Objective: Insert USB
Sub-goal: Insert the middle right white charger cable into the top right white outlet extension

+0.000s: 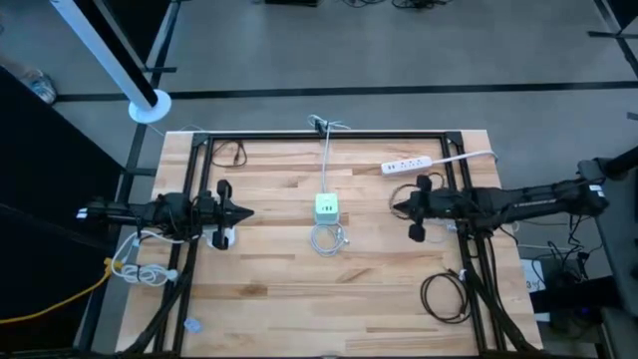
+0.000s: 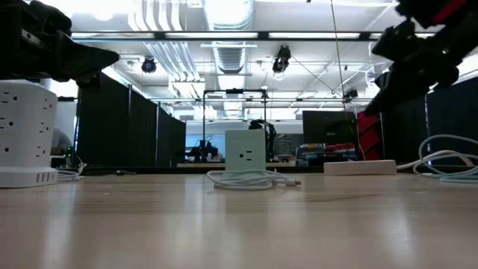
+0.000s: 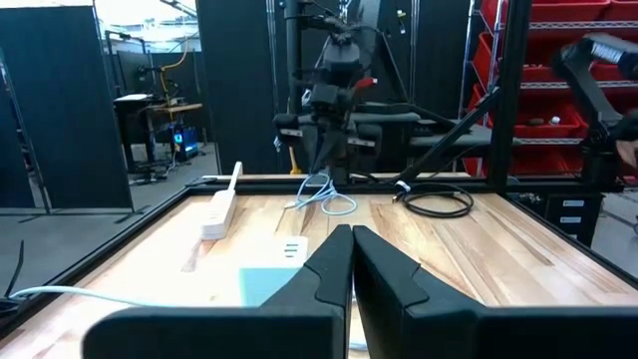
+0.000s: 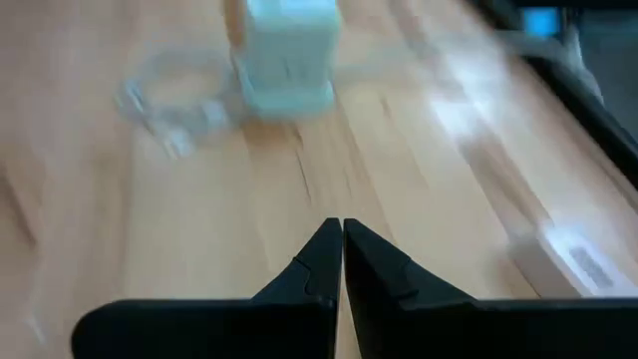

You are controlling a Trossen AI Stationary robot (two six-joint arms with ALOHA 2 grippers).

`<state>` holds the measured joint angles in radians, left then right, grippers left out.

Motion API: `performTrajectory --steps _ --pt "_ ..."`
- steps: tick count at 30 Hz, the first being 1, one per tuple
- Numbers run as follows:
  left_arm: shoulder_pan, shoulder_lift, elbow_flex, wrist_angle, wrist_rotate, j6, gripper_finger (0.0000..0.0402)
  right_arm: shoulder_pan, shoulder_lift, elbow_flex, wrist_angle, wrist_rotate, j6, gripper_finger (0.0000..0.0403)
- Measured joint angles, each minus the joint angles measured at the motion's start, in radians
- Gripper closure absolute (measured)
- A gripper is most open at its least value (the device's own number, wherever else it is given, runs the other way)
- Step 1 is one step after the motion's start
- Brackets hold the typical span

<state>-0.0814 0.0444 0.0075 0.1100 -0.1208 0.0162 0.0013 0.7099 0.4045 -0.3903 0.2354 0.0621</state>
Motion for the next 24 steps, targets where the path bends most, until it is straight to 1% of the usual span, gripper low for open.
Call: performTrajectory --steps 7,8,11,14,23,24 --pt "0.000 0.000 0.000 0.000 0.000 0.000 0.0402 -0.002 0.208 0.225 -0.284 -0.007 0.005 0.0403" --pt "0.000 0.000 0.000 0.000 0.000 0.000 0.0402 -0.009 0.234 0.254 -0.331 -0.007 0.023 0.0403" --pt "0.000 0.000 0.000 0.001 0.000 0.000 0.0402 -0.050 0.314 0.315 -0.386 -0.017 0.129 0.0390" --pt "0.000 0.000 0.000 -0.002 0.000 0.000 0.0402 -0.091 0.396 0.367 -0.468 -0.052 0.189 0.0356" --pt "0.000 0.002 0.000 -0.002 0.000 0.000 0.0402 -0.202 0.633 0.535 -0.814 -0.093 0.268 0.0221" --pt "0.000 0.002 0.000 -0.001 0.000 0.000 0.0402 -0.209 0.653 0.544 -0.831 -0.105 0.268 0.0210"
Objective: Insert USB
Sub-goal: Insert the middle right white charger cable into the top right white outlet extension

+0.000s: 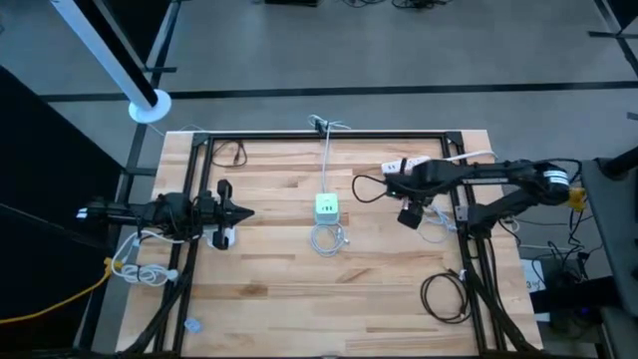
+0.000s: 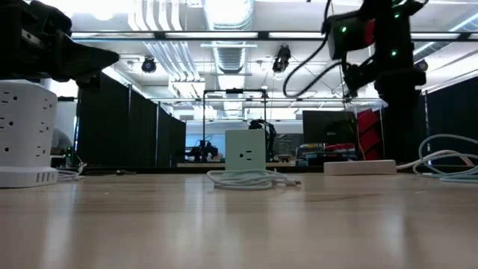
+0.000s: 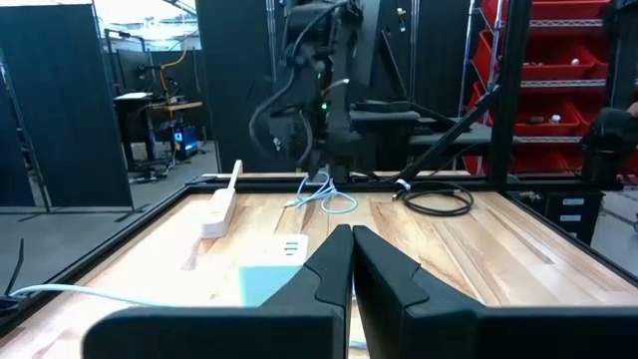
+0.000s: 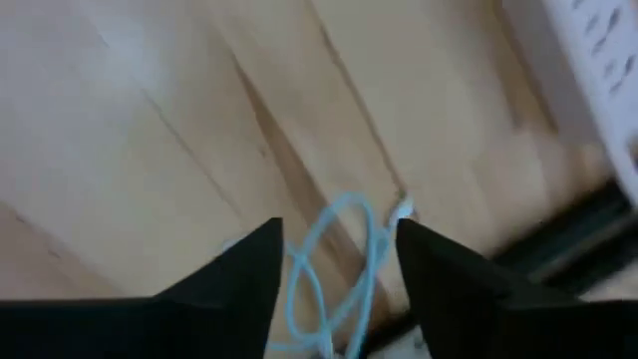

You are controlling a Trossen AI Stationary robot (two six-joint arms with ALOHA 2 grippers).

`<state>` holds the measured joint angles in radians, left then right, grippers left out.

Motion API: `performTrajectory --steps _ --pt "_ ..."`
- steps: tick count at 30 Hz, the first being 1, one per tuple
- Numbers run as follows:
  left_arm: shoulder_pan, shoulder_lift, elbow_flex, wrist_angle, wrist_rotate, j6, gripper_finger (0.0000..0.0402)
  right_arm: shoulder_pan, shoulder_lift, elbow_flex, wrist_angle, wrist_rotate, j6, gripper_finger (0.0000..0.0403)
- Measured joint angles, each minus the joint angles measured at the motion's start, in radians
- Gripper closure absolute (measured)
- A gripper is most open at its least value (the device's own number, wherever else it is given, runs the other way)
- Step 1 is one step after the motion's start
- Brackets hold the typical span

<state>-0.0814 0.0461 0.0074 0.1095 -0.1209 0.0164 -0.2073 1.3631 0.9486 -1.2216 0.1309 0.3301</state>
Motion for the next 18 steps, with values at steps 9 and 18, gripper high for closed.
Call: performTrajectory --steps 9,18 --pt "0.000 0.000 0.000 0.000 0.000 0.000 0.0402 -0.008 0.191 -0.010 -0.004 -0.061 -0.061 0.0170" --pt "0.000 0.000 0.000 0.000 0.000 0.000 0.0402 -0.008 0.337 -0.016 0.006 -0.052 -0.122 0.0206"
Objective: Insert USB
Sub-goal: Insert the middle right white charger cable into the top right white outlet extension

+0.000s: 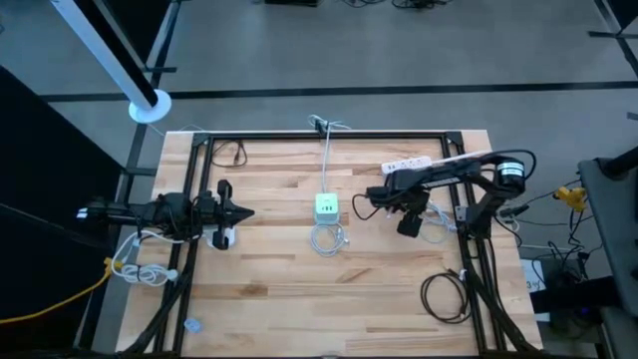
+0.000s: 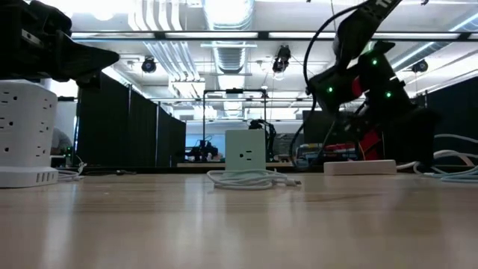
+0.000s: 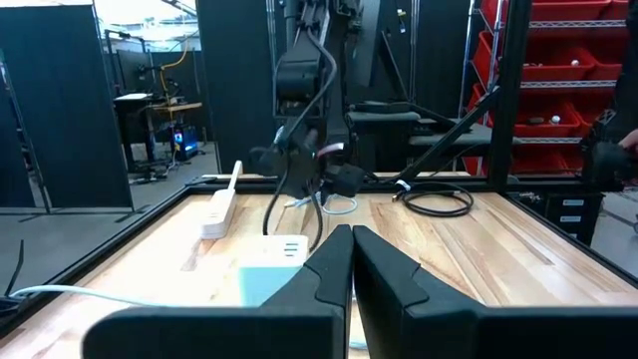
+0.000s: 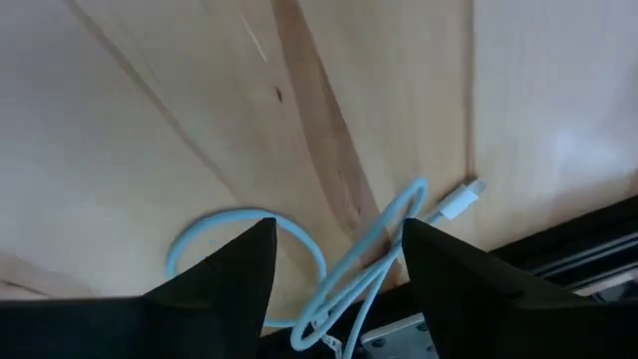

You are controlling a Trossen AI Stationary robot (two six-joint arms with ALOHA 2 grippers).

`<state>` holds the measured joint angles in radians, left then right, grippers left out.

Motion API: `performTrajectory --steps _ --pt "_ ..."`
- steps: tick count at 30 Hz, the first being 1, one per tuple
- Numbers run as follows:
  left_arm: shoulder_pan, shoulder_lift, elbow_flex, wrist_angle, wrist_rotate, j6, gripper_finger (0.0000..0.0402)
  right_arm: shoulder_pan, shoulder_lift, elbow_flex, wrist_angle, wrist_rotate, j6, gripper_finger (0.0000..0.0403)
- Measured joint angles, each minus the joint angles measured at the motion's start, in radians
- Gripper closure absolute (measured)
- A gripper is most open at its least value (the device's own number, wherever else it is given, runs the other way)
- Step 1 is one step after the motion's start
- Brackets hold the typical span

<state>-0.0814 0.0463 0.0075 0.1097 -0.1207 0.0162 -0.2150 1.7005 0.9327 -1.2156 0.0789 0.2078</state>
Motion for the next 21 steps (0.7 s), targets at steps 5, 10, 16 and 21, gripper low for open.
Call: performTrajectory --steps 5,10,16,21 --pt "0.000 0.000 0.000 0.000 0.000 0.000 0.0402 0.000 0.015 0.000 0.024 0.001 -0.036 0.0275" --pt "0.000 0.000 0.000 0.000 0.000 0.000 0.0402 0.000 0.008 0.001 0.053 0.002 -0.074 0.0365" --pt "0.000 0.000 0.000 0.000 0.000 0.000 0.0402 0.000 -0.069 0.063 0.048 0.109 -0.096 0.0386" --pt "0.000 0.000 0.000 0.000 0.000 0.000 0.0402 0.000 -0.199 0.157 0.050 0.133 -0.113 0.0401"
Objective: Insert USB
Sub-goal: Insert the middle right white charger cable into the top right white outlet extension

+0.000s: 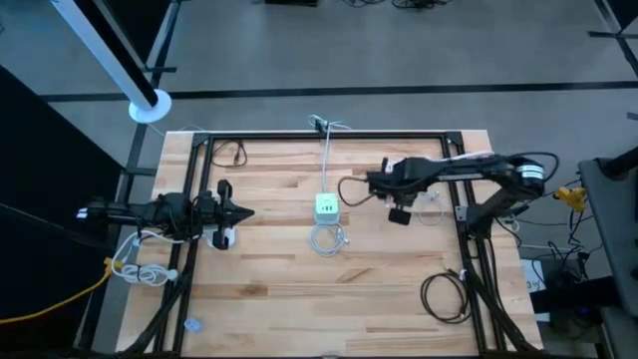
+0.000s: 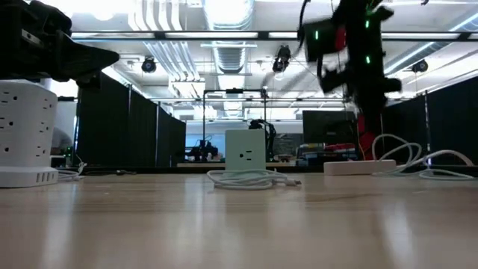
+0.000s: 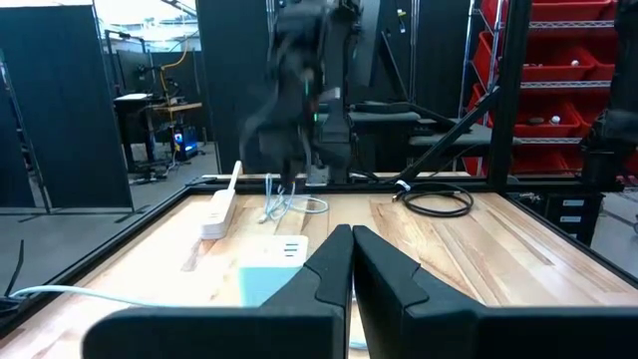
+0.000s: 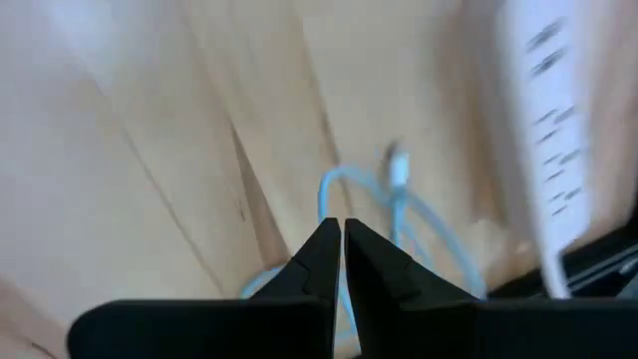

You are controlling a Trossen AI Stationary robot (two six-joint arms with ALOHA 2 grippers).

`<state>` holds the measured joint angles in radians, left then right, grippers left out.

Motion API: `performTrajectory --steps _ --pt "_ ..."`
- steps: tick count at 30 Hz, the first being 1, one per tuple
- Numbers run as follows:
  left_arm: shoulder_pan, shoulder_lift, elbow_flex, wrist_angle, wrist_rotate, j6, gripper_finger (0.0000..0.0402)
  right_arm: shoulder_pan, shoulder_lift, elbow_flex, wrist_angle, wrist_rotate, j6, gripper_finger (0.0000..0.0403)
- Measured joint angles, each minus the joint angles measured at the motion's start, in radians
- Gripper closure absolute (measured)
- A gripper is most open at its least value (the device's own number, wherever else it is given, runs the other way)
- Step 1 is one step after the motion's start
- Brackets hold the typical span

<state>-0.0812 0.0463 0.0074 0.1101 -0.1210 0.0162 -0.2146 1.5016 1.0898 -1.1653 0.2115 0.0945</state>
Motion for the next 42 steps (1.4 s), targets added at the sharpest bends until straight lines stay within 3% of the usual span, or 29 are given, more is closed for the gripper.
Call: performTrajectory --steps 6,11,20,29,36,40,42 --pt "0.000 0.000 0.000 0.000 0.000 0.000 0.0402 0.000 -0.163 0.076 0.014 -0.001 -0.005 0.0402" --pt "0.000 0.000 0.000 0.000 0.000 0.000 0.0402 0.000 -0.258 0.032 0.016 -0.037 -0.036 0.0401" --pt "0.000 0.000 0.000 0.000 0.000 0.000 0.0402 0.000 -0.190 -0.101 0.066 -0.097 -0.028 0.0374" --pt "0.000 0.000 0.000 0.007 -0.001 0.001 0.0402 0.000 0.053 -0.103 0.018 -0.097 -0.105 0.0268" --pt "0.000 0.000 0.000 0.031 -0.001 -0.038 0.0402 0.000 0.185 -0.103 0.016 0.045 -0.125 0.0226" --pt "0.000 0.001 0.000 0.062 -0.001 -0.135 0.0402 0.000 0.225 -0.103 0.020 0.120 -0.146 0.0228" --pt "0.000 0.001 0.000 0.104 -0.001 -0.149 0.0402 0.000 0.229 -0.103 0.022 0.123 -0.148 0.0247"
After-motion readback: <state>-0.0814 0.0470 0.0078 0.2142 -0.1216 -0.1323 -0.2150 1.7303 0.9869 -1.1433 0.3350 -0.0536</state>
